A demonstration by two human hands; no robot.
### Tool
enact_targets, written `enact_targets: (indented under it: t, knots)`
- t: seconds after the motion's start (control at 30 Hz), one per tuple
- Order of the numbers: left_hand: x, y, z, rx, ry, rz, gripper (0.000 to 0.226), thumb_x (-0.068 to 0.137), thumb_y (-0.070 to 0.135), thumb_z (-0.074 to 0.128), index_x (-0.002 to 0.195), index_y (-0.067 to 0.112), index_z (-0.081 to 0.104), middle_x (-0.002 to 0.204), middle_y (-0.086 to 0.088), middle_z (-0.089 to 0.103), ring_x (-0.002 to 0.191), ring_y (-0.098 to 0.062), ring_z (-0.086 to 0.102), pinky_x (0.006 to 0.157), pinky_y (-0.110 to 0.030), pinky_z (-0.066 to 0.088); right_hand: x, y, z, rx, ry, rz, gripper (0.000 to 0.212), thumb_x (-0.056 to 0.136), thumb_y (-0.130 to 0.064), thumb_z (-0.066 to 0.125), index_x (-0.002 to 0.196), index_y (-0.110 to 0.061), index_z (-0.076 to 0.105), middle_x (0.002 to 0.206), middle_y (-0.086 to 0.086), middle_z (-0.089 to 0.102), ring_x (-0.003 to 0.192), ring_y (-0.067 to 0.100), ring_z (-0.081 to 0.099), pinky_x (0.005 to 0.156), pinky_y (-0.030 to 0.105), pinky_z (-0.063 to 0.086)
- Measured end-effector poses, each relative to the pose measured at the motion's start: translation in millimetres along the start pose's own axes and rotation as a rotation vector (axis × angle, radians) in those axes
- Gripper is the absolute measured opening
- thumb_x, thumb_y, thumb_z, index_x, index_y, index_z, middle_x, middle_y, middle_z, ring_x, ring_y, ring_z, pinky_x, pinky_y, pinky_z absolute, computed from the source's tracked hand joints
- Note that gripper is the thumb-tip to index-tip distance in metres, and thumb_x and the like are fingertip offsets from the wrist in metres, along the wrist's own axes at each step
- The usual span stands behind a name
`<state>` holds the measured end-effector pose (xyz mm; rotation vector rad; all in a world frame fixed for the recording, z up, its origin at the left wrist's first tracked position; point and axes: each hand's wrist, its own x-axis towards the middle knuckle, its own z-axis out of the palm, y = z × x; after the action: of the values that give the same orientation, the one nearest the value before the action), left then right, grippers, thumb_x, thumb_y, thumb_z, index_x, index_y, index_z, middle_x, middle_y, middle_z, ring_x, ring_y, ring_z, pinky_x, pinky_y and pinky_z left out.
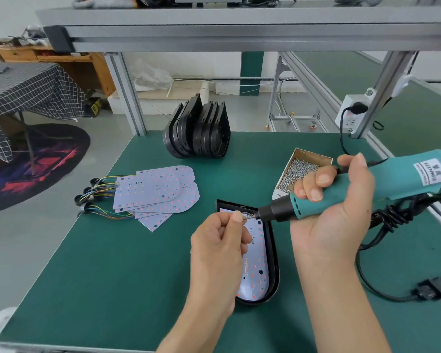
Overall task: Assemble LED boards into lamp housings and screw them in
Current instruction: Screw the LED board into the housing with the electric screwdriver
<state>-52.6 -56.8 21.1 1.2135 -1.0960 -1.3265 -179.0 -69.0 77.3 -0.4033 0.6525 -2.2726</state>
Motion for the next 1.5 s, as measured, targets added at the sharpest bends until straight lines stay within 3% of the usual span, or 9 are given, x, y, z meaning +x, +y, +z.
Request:
enact_targets:
  t: [0.2, 0.33, 0.4, 0.53, 0.63, 0.83, 0.93, 1.3, 1.5]
  knots:
    - [3, -3, -16, -0.045, 0.044, 0.0, 0.03, 0.108, 0.037, 0.049, 0.092, 0.036, 0.074, 0.06, 0.0, 0.06, 0.055, -0.014, 0.048, 0.056, -0.028, 0.041, 5, 3, -7, 0.052, 0.001, 0.026, 0.02, 0.103, -0.029, 0.053, 0.086, -0.019, 0.053, 0.06, -0.004, 0.048, 0.047, 0.011, 0.038, 0.053, 0.025, 0.037]
    - [17, -7, -48, 0.127, 0.216, 0.07, 0.025, 0.091, 0.051, 0.054, 0.085, 0.032, 0.07, 0.053, 0.007, 0.047, 0.049, -0.012, 0.035, 0.045, -0.019, 0.031, 10, 11, -12, 0.015, 0.013, 0.011, 0.02, 0.103, -0.027, 0.055, 0.084, -0.02, 0.055, 0.063, -0.003, 0.048, 0.049, 0.013, 0.039, 0.054, 0.026, 0.037]
    - [26, -12, -62, 0.279, 0.238, 0.012, 0.035, 0.086, 0.059, 0.057, 0.08, 0.026, 0.069, 0.052, 0.013, 0.045, 0.046, -0.01, 0.035, 0.048, -0.026, 0.032, 12, 18, -13, -0.012, 0.024, 0.006, 0.018, 0.101, -0.026, 0.058, 0.085, -0.02, 0.055, 0.064, -0.002, 0.048, 0.05, 0.015, 0.039, 0.054, 0.027, 0.037]
    - [32, -23, -60, 0.536, 0.079, -0.122, 0.052, 0.084, 0.07, 0.063, 0.069, 0.019, 0.06, 0.047, 0.018, 0.047, 0.042, -0.003, 0.042, 0.045, -0.021, 0.032, 15, 35, -16, -0.07, 0.044, 0.008, 0.015, 0.093, -0.026, 0.066, 0.084, -0.019, 0.057, 0.064, 0.001, 0.05, 0.049, 0.017, 0.04, 0.053, 0.028, 0.035]
    - [30, -28, -46, 0.627, -0.005, -0.143, 0.057, 0.072, 0.074, 0.062, 0.061, 0.021, 0.045, 0.045, 0.017, 0.043, 0.042, -0.007, 0.039, 0.046, -0.024, 0.031, 18, 48, -16, -0.112, 0.06, 0.005, 0.023, 0.09, -0.023, 0.068, 0.098, -0.01, 0.052, 0.063, 0.005, 0.05, 0.046, 0.018, 0.04, 0.051, 0.027, 0.037]
    - [32, -34, -38, 0.693, -0.076, -0.119, 0.035, 0.078, 0.045, 0.062, 0.055, 0.029, 0.041, 0.043, 0.012, 0.037, 0.046, -0.012, 0.03, 0.046, -0.024, 0.025, 22, 67, -18, -0.179, 0.038, -0.002, 0.018, 0.092, -0.018, 0.067, 0.098, -0.012, 0.052, 0.06, 0.007, 0.051, 0.044, 0.021, 0.04, 0.05, 0.029, 0.038]
    - [33, -37, -39, 0.68, -0.075, -0.106, 0.037, 0.082, 0.033, 0.064, 0.053, 0.029, 0.04, 0.042, 0.012, 0.037, 0.046, -0.013, 0.029, 0.042, -0.022, 0.024, 22, 71, -19, -0.2, 0.036, -0.004, 0.015, 0.093, -0.017, 0.066, 0.096, -0.011, 0.053, 0.06, 0.006, 0.052, 0.044, 0.021, 0.04, 0.051, 0.028, 0.039]
    - [33, -38, -34, 0.691, -0.033, -0.05, 0.041, 0.079, 0.035, 0.063, 0.062, 0.017, 0.03, 0.047, 0.009, 0.032, 0.055, -0.019, 0.028, 0.053, -0.029, 0.028, 21, 70, -16, -0.186, 0.029, -0.002, 0.016, 0.095, -0.017, 0.065, 0.101, -0.01, 0.052, 0.06, 0.008, 0.051, 0.044, 0.021, 0.04, 0.051, 0.028, 0.038]
    - [32, -35, -31, 0.689, -0.048, -0.039, 0.035, 0.072, 0.041, 0.056, 0.063, 0.017, 0.032, 0.048, 0.009, 0.031, 0.06, -0.031, 0.051, 0.057, -0.031, 0.037, 19, 70, -14, -0.201, 0.006, -0.007, 0.009, 0.094, -0.016, 0.065, 0.092, -0.014, 0.056, 0.059, 0.008, 0.051, 0.044, 0.021, 0.041, 0.051, 0.029, 0.038]
